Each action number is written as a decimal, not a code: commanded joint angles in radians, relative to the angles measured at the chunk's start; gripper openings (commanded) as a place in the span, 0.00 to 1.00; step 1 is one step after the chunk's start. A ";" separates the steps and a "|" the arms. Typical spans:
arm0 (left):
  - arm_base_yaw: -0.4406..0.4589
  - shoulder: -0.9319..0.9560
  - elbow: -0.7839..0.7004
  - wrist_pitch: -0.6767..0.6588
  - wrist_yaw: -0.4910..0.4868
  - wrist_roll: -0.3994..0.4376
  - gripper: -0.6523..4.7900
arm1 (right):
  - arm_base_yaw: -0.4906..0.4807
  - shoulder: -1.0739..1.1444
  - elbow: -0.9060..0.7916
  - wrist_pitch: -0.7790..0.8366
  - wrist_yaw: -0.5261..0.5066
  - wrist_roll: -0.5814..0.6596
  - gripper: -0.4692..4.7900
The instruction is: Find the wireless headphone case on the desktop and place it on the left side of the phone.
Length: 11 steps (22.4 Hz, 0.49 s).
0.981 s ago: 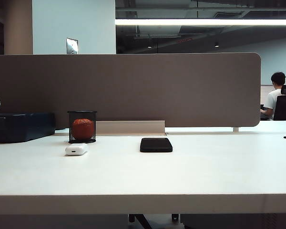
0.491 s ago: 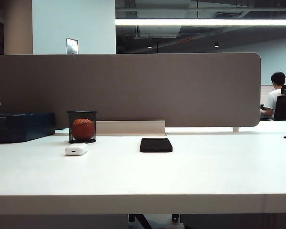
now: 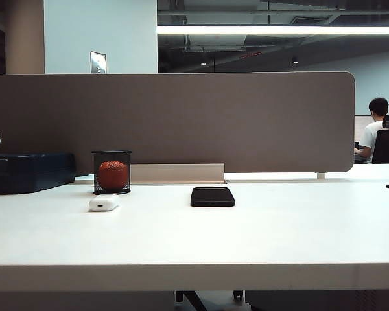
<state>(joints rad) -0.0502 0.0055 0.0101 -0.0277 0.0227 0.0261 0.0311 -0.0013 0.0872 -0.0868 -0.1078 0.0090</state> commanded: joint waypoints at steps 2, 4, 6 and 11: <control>0.002 0.001 0.001 0.007 0.000 0.000 0.11 | 0.000 0.001 0.120 -0.050 0.005 -0.002 0.08; 0.002 0.001 0.001 0.007 0.000 0.000 0.11 | 0.000 0.003 0.162 -0.083 0.021 -0.002 0.08; 0.002 0.001 0.001 0.006 0.000 0.000 0.11 | 0.000 0.003 0.220 -0.117 0.047 -0.002 0.08; 0.002 0.001 0.001 0.006 0.000 0.000 0.11 | 0.000 0.021 0.336 -0.160 0.053 -0.002 0.08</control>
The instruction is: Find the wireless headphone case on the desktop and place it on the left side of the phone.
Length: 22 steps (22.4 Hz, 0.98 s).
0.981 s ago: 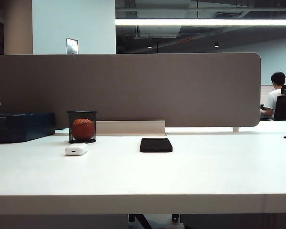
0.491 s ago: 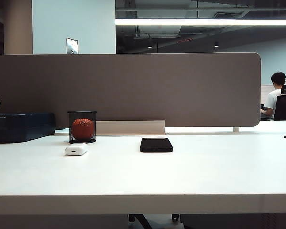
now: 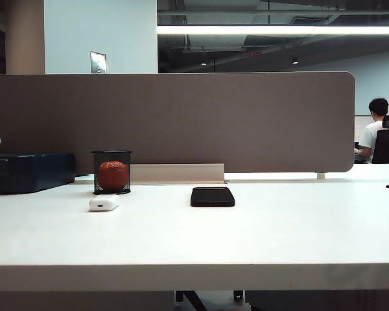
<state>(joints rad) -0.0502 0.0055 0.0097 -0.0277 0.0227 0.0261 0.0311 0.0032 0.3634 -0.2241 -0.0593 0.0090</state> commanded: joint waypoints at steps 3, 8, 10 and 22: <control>0.002 0.001 0.002 0.006 0.000 0.000 0.11 | 0.000 0.045 0.117 -0.078 0.005 -0.002 0.08; 0.002 0.001 0.001 0.006 0.000 0.000 0.11 | 0.000 0.172 0.283 -0.150 0.004 0.021 0.08; 0.002 0.001 0.001 0.006 0.000 0.000 0.11 | 0.000 0.237 0.356 -0.150 0.004 0.021 0.08; 0.002 0.001 0.001 0.006 0.000 0.000 0.11 | 0.000 0.616 0.849 -0.523 -0.031 0.021 0.08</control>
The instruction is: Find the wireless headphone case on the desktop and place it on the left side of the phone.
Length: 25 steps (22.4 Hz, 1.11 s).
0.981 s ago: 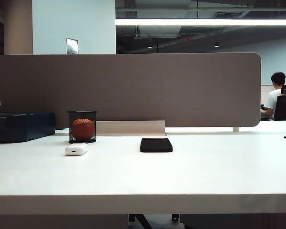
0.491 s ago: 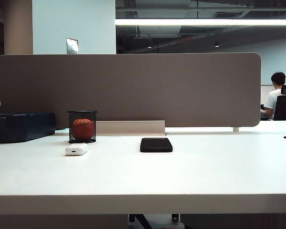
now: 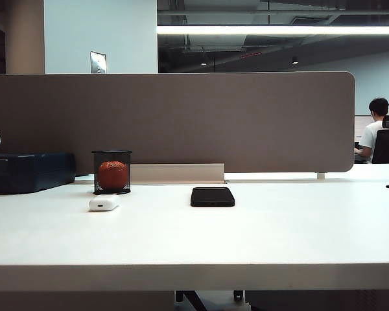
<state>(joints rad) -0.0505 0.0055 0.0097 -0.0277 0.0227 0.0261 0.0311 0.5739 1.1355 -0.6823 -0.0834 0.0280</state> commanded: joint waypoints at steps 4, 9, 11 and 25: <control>0.002 0.001 0.001 0.006 0.000 0.000 0.11 | 0.000 0.171 0.259 -0.179 -0.019 0.002 0.08; 0.002 0.001 0.001 0.006 0.000 0.000 0.11 | 0.002 0.317 0.422 -0.235 -0.098 0.002 0.09; 0.002 0.001 0.001 0.006 0.000 0.000 0.11 | 0.002 0.372 0.458 -0.261 -0.114 0.002 0.09; 0.002 0.001 0.001 0.006 0.000 0.000 0.11 | 0.028 0.594 0.520 -0.381 -0.467 0.006 0.10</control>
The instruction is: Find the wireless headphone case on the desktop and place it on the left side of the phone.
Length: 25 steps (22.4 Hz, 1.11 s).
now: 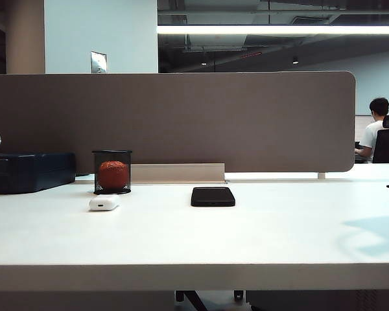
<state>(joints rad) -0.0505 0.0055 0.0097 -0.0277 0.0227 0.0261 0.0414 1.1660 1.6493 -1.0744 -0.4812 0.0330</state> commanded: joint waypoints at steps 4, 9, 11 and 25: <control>0.002 0.001 0.001 0.006 0.000 0.000 0.11 | 0.019 0.034 0.006 0.040 -0.211 0.024 0.10; 0.002 0.001 0.001 0.006 0.000 0.000 0.11 | 0.019 0.055 0.006 0.048 -0.285 0.028 0.10; 0.002 0.001 0.001 0.006 0.000 0.000 0.11 | 0.019 0.057 0.005 0.048 -0.311 0.031 0.10; 0.002 0.001 0.001 0.006 0.000 0.000 0.11 | 0.019 0.063 0.005 0.056 -0.375 0.046 0.10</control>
<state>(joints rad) -0.0502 0.0055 0.0097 -0.0277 0.0227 0.0261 0.0605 1.2312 1.6508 -1.0355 -0.8722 0.0784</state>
